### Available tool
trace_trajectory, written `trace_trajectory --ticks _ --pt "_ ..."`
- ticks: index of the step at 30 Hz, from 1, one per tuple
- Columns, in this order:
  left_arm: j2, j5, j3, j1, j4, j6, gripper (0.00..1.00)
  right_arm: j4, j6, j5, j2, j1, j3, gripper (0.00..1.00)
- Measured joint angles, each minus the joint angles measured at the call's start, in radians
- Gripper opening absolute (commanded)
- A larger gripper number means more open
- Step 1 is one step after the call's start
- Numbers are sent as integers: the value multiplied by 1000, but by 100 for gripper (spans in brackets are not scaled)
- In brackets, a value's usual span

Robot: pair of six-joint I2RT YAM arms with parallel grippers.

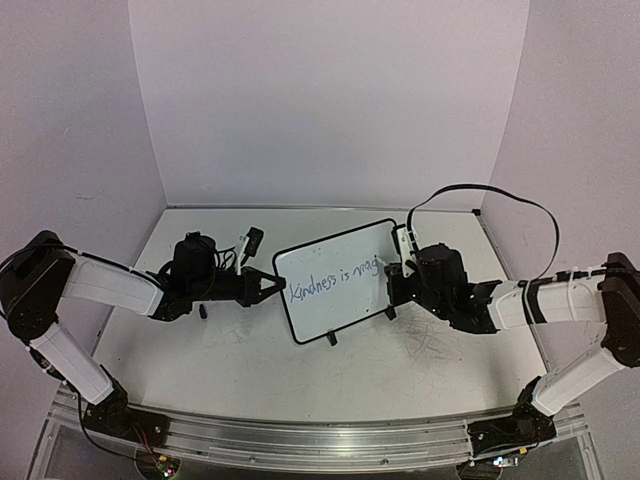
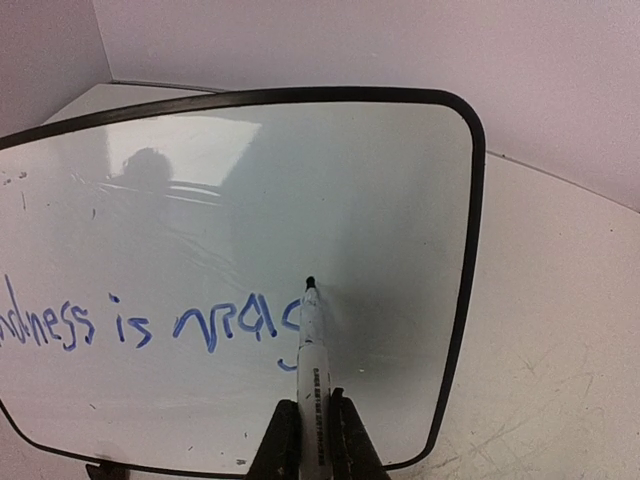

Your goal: Write a sentence on the whiteboard

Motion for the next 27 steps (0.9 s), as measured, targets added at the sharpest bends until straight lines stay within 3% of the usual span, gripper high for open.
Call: trace_trajectory --ticks 8,27 --pt "0 0 0 0 0 0 0 -7 1 -5 -64 -10 -10 0" --pt "0 0 0 0 0 0 0 -22 5 -8 -35 -10 -13 0"
